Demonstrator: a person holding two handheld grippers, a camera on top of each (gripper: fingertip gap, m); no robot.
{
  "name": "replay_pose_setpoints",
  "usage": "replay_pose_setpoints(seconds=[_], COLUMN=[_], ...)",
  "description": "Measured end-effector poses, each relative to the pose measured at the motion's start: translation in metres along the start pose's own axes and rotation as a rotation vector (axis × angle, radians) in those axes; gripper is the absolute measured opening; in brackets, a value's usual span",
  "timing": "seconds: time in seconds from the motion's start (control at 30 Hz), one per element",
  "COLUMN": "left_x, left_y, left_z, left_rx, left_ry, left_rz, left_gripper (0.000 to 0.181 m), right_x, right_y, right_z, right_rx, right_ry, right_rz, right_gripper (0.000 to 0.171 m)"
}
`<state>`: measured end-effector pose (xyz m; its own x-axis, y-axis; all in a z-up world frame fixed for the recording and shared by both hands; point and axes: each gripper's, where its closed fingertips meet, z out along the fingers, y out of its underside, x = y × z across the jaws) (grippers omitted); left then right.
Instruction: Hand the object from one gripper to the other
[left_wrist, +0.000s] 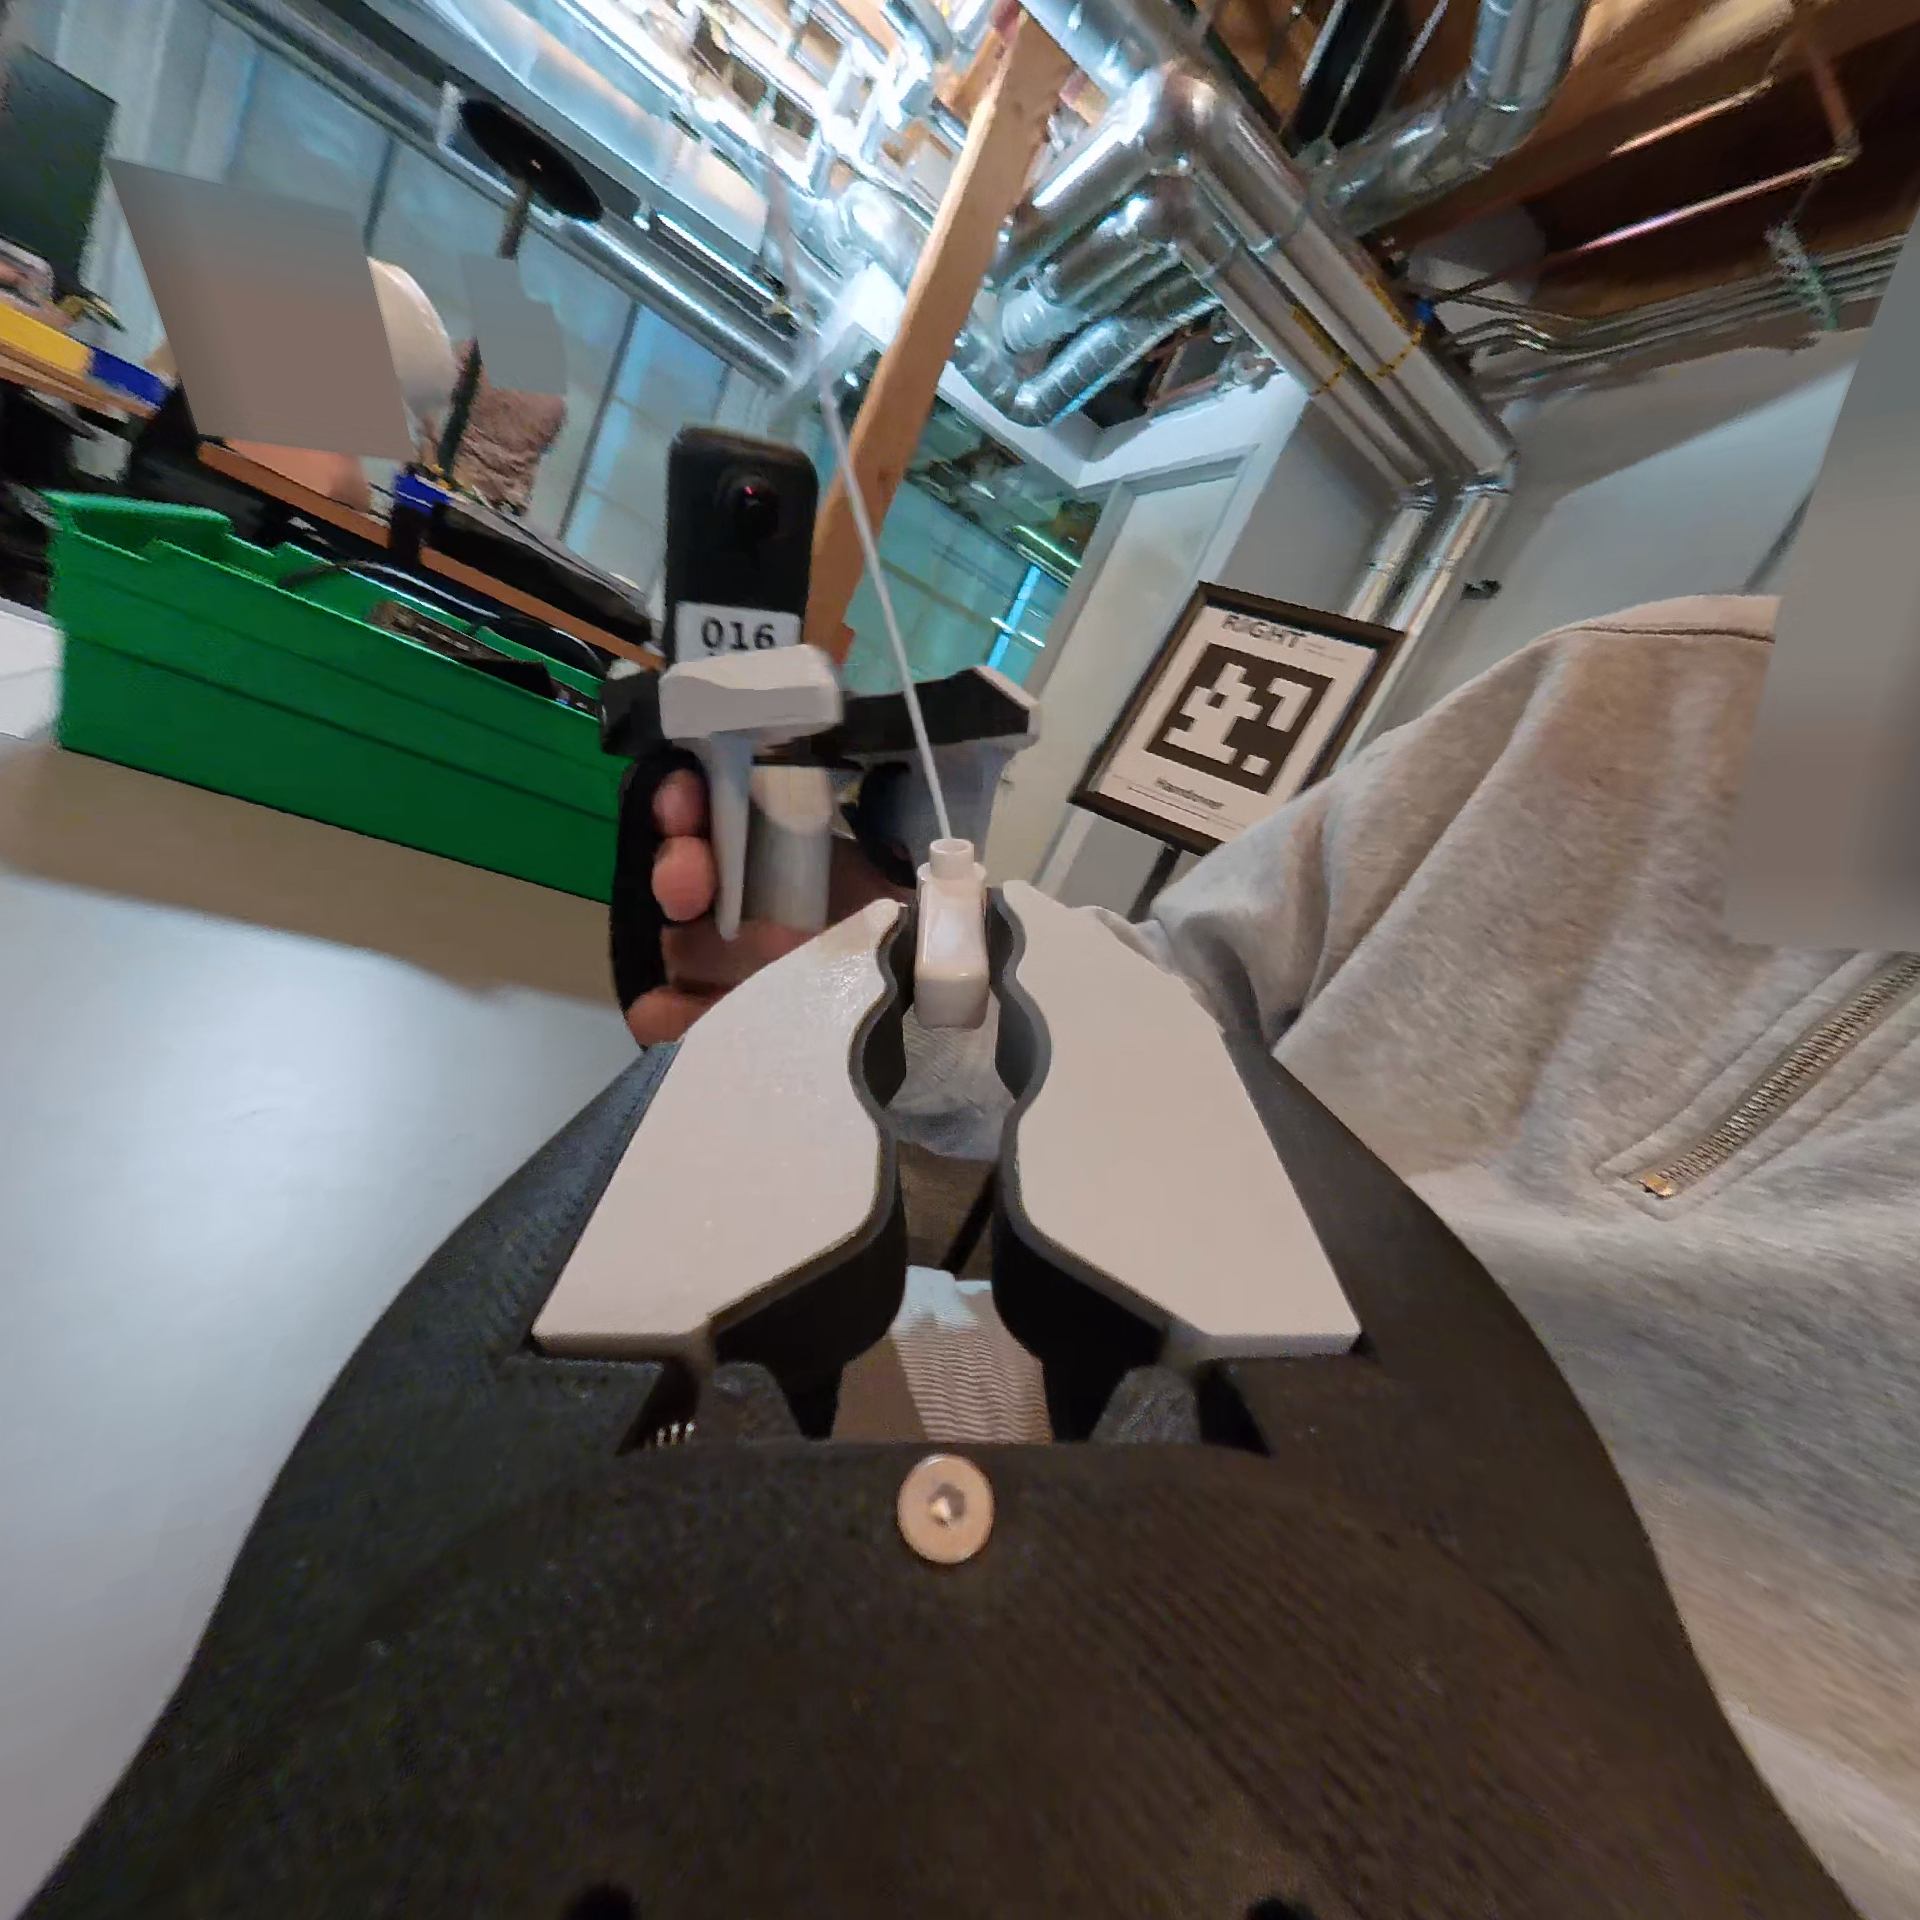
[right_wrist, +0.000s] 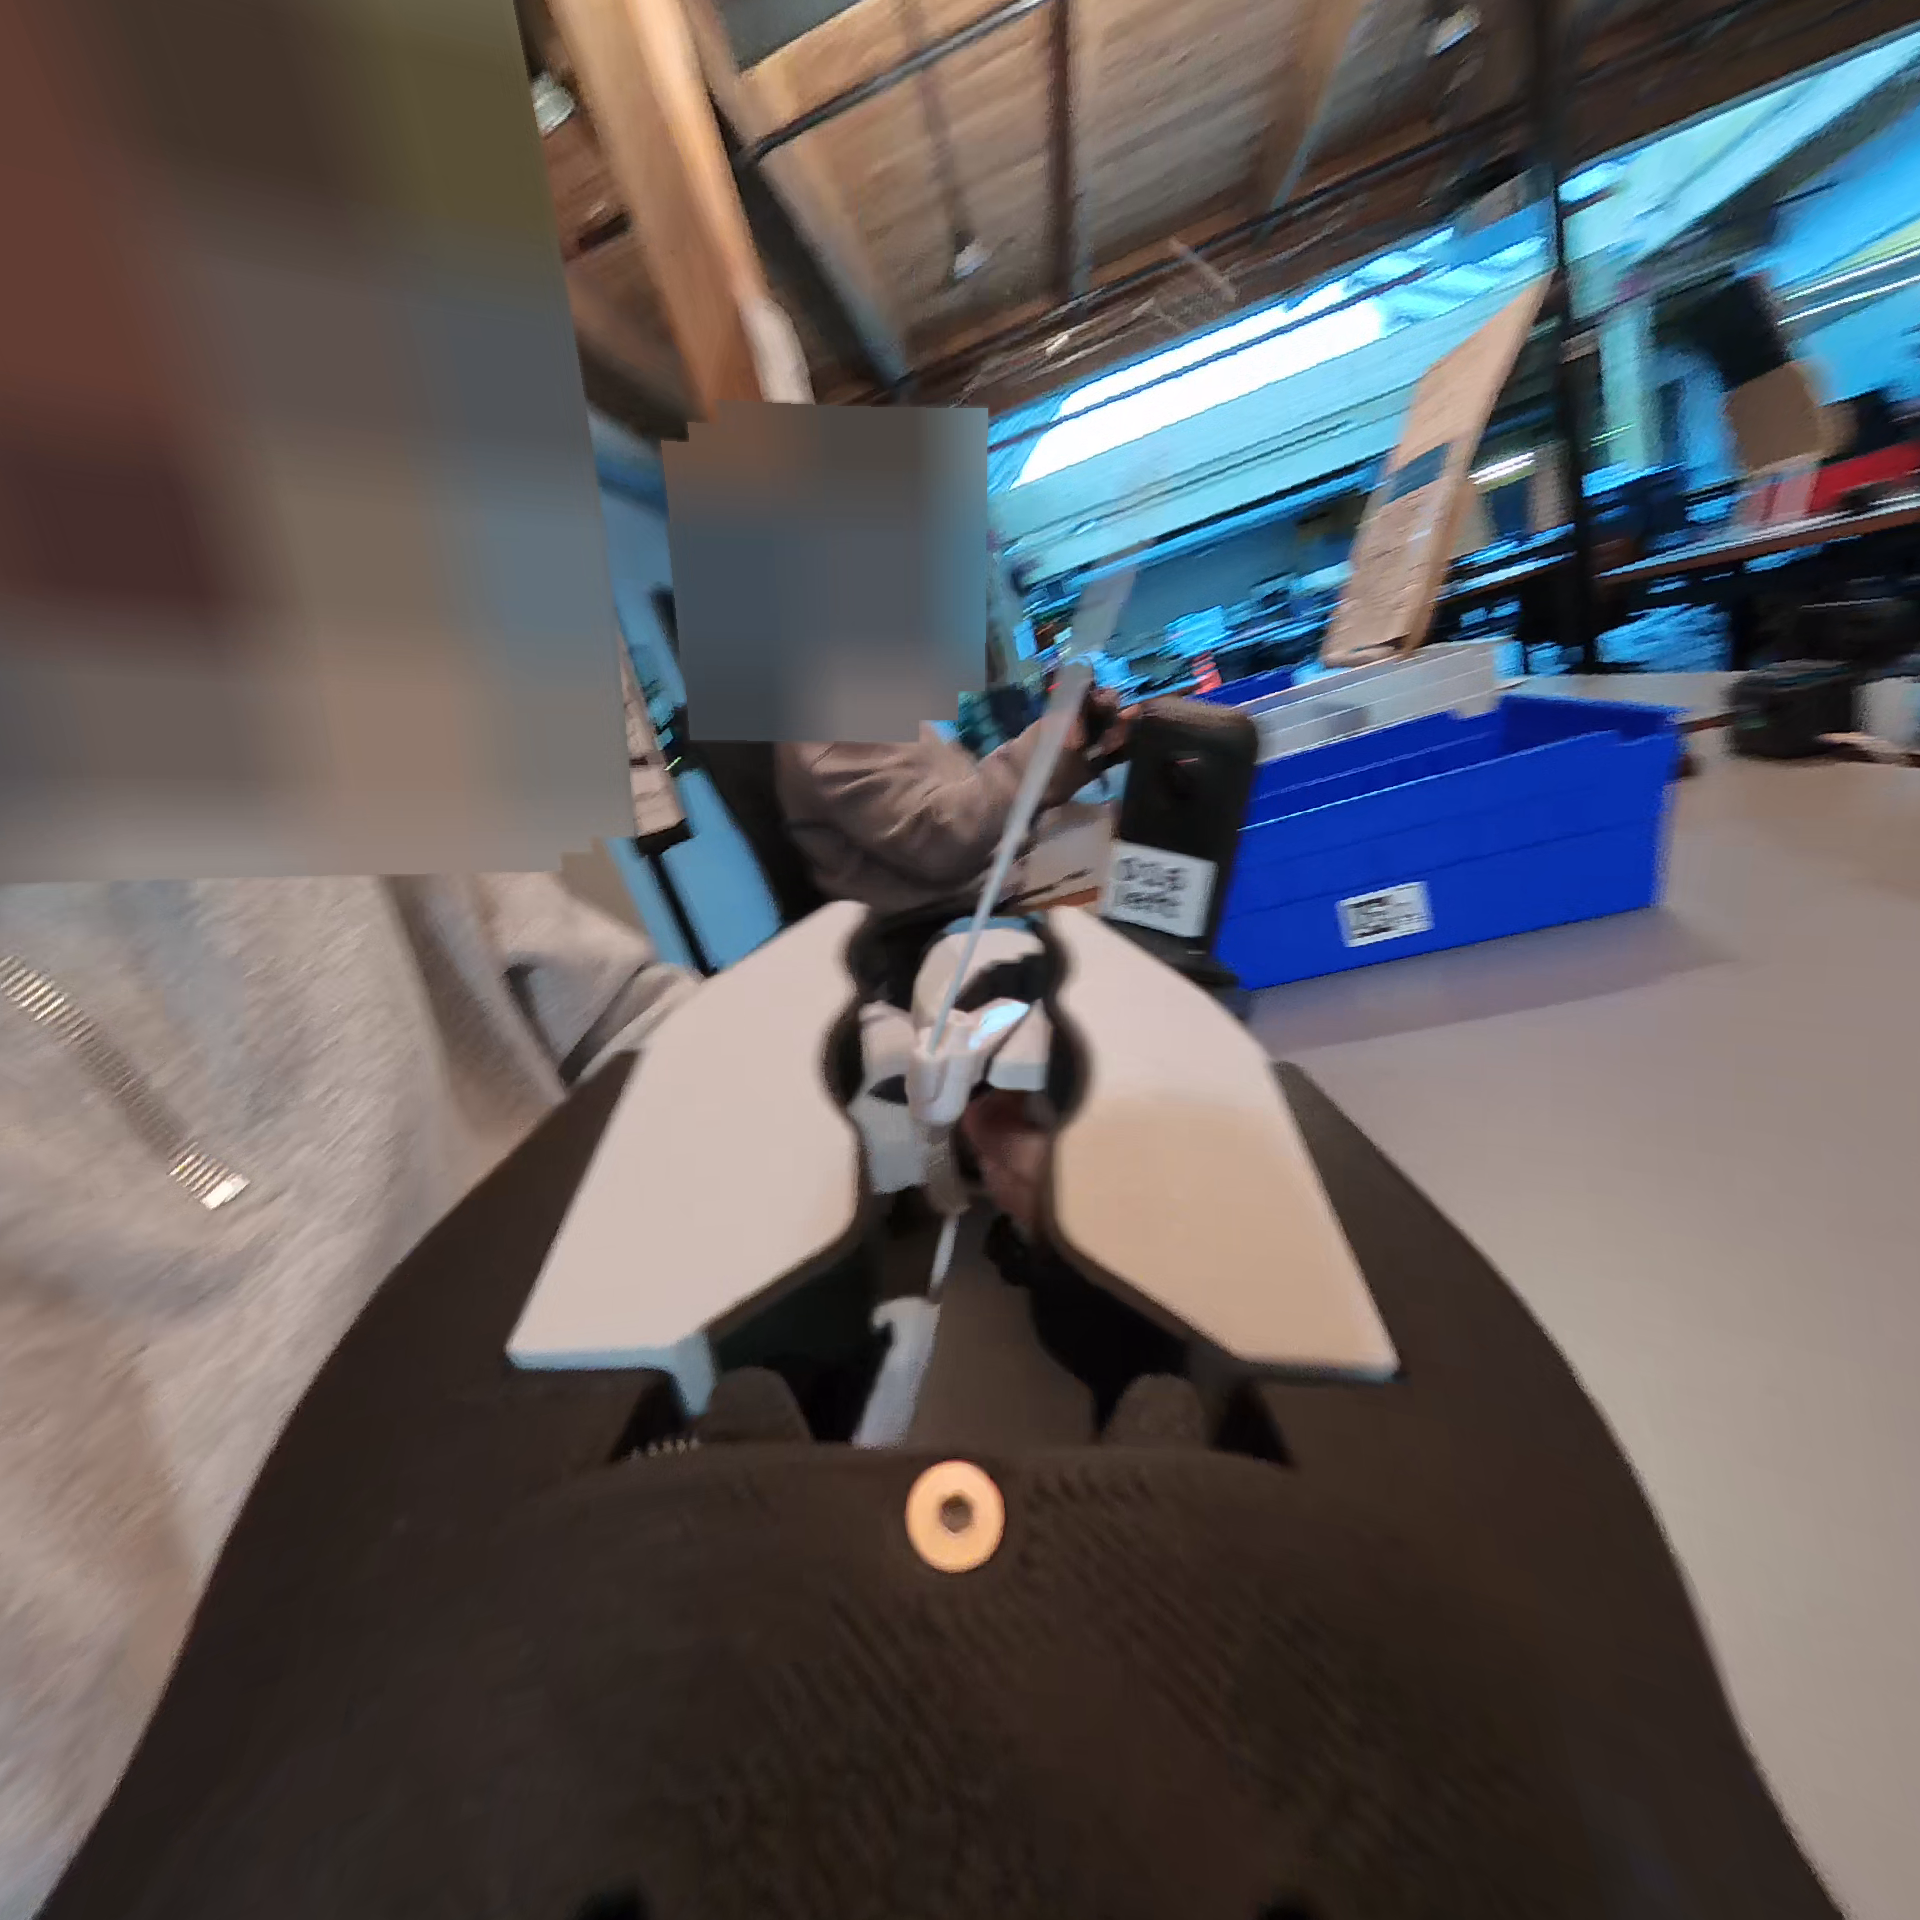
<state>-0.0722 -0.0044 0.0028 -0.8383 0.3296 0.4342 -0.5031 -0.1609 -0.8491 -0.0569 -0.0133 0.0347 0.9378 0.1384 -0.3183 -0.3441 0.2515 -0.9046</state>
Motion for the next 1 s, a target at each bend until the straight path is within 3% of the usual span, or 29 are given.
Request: replay_pose_setpoints(seconds=[0.07, 0.2, 0.6, 1.0], left_x=[-0.007, -0.016, -0.026, -0.026], left_y=[-0.007, -0.018, -0.009, -0.004], left_z=[-0.005, -0.014, -0.011, -0.008], left_rx=[0.032, 0.074, 0.002, -0.02], left_ry=[-0.064, -0.158, -0.251, -0.249], left_rz=[0.046, 0.115, 0.198, 0.201], left_gripper=[0.012, 0.012, 0.012, 0.012], right_x=[0.011, 0.025, 0.031, 0.029], right_y=[-0.001, 0.01, 0.042, 0.038], right_z=[-0.003, -0.006, 0.004, 0.003], right_rx=[0.02, -0.04, -0.22, -0.214], right_ry=[0.061, 0.158, 0.205, 0.216], right_rz=[-0.001, -0.053, -0.153, -0.201], right_gripper=[0.048, 0.052, 0.033, 0.014])
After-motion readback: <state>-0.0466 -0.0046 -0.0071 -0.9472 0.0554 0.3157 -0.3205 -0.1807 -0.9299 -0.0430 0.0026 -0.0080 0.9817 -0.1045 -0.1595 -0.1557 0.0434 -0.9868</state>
